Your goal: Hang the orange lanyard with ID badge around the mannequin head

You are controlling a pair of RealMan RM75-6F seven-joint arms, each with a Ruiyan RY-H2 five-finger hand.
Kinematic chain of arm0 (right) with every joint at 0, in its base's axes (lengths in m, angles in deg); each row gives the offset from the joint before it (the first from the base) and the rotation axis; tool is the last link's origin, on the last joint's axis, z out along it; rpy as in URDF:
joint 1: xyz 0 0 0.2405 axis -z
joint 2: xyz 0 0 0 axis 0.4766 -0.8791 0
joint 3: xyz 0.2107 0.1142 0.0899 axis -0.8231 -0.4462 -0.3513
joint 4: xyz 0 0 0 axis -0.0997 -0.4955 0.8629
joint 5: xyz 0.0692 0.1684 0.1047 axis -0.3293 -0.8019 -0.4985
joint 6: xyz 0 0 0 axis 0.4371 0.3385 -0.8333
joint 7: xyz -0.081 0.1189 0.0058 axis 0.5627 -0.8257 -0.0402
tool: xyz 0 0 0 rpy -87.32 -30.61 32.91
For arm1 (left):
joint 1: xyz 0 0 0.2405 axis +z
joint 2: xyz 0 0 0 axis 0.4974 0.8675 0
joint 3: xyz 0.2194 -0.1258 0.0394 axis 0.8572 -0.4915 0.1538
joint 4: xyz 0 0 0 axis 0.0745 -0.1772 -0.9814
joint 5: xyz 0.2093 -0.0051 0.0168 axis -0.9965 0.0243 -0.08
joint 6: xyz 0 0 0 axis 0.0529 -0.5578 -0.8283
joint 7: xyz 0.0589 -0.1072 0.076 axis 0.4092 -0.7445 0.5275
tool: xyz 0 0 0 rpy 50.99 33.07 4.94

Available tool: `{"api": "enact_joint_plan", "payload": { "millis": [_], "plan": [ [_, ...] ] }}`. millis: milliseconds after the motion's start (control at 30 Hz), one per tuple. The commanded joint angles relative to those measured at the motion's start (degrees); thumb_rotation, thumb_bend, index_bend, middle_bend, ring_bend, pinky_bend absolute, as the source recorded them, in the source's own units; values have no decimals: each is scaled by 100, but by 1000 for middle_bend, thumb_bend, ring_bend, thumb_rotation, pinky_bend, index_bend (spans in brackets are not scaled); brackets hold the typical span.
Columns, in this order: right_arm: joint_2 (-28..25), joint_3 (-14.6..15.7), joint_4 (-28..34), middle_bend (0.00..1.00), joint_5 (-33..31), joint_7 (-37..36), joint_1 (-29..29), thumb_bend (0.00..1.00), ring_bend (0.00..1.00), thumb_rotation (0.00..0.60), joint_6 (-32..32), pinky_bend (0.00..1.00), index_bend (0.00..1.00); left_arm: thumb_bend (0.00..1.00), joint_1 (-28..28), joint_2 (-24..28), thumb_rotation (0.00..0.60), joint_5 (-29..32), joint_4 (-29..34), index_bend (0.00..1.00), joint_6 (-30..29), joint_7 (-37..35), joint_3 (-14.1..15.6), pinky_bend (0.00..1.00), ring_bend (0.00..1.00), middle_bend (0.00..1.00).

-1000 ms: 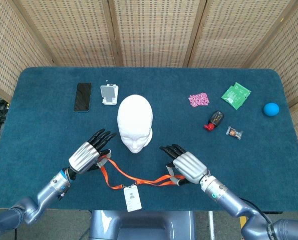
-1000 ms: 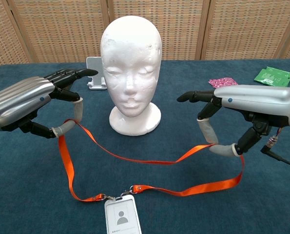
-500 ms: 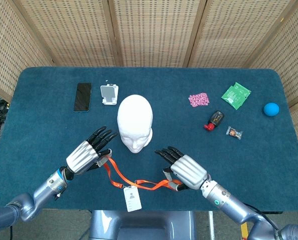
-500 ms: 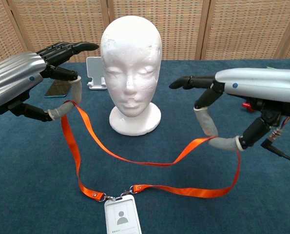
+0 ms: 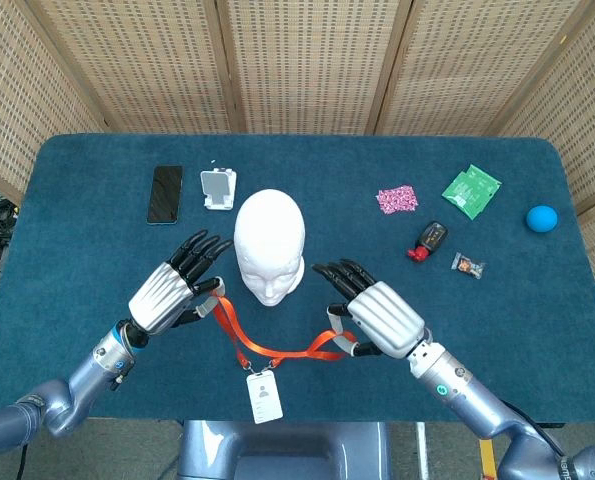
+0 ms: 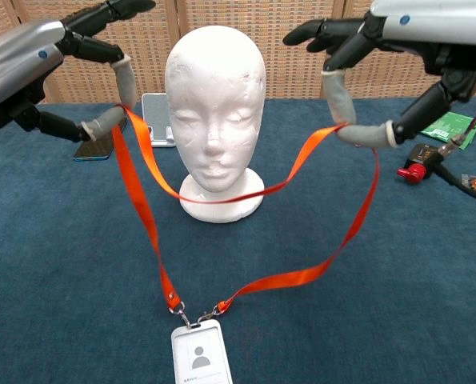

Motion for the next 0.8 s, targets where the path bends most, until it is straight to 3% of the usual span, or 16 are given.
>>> {"api": "enact_joint_plan", "payload": {
  "millis": [33,233,500,800],
  "plan": [
    [-111,-297,23,0,-300,-241,-18,718,0,600,153,0,779,465,-93,273,600,413,511,692,271,-64,-332,0,0,0],
    [-312,-827,5,0,-966,-754,-148,718,0,600,110,0,779,464,-202,647,600,1074,1270,694,790,22,-739,0,0,0],
    [-390,-1546,-387,0,-2221,-1188,-523,718,0,600,-219,0,778,463,-479,1002,600,2408,1992,693,1685,962,-1451,0,0,0],
    [-397,-1874,-698,0,-3006,-1156,-837,718,0,600,-472,0,775,464,-792,1027,600,3396,1962,696,2295,1128,-1926,0,0,0]
  ]
}}
